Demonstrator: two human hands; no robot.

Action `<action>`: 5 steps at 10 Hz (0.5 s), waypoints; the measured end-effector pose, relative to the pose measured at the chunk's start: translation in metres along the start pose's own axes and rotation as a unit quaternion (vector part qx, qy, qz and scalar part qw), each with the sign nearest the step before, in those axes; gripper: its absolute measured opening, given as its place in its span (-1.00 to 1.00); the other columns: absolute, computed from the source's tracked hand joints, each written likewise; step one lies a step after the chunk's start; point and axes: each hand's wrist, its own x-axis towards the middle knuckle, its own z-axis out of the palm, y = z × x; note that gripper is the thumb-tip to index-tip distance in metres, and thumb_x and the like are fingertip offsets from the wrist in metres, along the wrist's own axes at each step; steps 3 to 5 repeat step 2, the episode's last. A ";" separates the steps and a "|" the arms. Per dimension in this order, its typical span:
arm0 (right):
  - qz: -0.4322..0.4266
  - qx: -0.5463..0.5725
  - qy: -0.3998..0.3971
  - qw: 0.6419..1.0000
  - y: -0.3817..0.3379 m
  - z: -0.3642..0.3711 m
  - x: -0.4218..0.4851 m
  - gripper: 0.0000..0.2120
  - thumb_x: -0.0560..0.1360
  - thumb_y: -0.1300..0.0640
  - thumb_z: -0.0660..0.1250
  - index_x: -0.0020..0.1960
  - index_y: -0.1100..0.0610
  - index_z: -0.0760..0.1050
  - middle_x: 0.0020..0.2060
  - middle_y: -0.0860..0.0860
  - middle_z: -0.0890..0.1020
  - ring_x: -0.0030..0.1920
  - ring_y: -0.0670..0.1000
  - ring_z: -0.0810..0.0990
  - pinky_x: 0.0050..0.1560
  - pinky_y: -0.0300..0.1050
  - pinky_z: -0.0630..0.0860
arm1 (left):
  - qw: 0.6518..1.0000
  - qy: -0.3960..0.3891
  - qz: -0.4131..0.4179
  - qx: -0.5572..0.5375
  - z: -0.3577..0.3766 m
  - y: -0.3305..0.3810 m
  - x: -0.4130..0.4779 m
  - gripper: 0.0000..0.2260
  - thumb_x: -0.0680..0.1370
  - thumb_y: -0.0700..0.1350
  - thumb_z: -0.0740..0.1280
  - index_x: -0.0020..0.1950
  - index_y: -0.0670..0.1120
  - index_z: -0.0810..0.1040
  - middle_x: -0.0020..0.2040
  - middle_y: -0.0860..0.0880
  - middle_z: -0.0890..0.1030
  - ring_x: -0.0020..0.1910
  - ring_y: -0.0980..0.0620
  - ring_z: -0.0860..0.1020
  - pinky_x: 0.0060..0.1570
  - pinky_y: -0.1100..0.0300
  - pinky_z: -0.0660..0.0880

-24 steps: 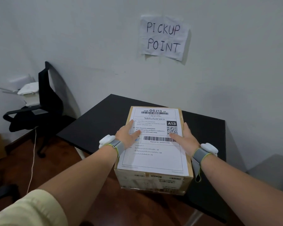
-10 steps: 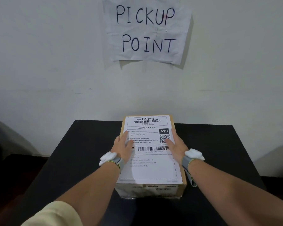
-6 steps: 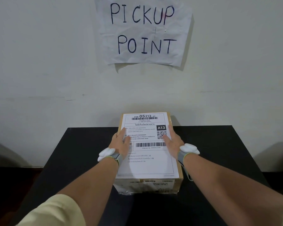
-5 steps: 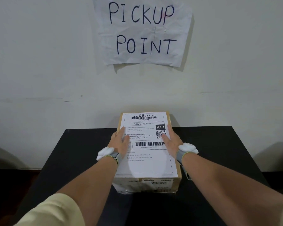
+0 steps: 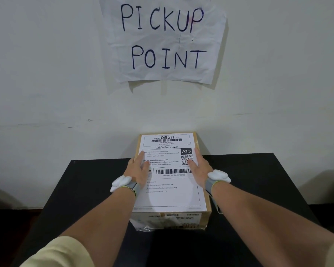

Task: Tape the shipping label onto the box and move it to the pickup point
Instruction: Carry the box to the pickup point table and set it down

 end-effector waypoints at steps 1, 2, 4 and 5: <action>0.007 0.000 -0.016 1.000 -0.001 -0.002 -0.002 -0.42 0.59 0.00 0.13 0.55 -0.05 -0.02 0.37 0.07 0.40 0.32 0.09 0.43 0.23 -0.13 0.33 | 1.000 0.018 0.011 0.003 0.001 0.002 -0.005 -0.53 0.62 0.09 0.05 0.54 0.07 0.13 0.53 -0.08 0.16 0.40 -0.08 0.34 0.25 0.14 0.27; -0.035 0.003 -0.023 0.999 -0.007 -0.006 -0.007 -0.42 0.51 -0.12 0.13 0.50 -0.13 0.09 0.33 0.05 0.43 0.31 0.09 0.44 0.27 -0.01 0.38 | 0.995 0.069 0.073 0.021 0.000 0.009 -0.018 -0.57 0.62 0.09 0.11 0.47 0.00 0.29 0.52 -0.05 0.18 0.45 -0.07 0.26 0.31 0.13 0.22; -0.035 0.003 -0.023 0.999 -0.007 -0.006 -0.007 -0.42 0.51 -0.12 0.13 0.50 -0.13 0.09 0.33 0.05 0.43 0.31 0.09 0.44 0.27 -0.01 0.38 | 0.995 0.069 0.073 0.021 0.000 0.009 -0.018 -0.57 0.62 0.09 0.11 0.47 0.00 0.29 0.52 -0.05 0.18 0.45 -0.07 0.26 0.31 0.13 0.22; -0.035 0.003 -0.023 0.999 -0.007 -0.006 -0.007 -0.42 0.51 -0.12 0.13 0.50 -0.13 0.09 0.33 0.05 0.43 0.31 0.09 0.44 0.27 -0.01 0.38 | 0.995 0.069 0.073 0.021 0.000 0.009 -0.018 -0.57 0.62 0.09 0.11 0.47 0.00 0.29 0.52 -0.05 0.18 0.45 -0.07 0.26 0.31 0.13 0.22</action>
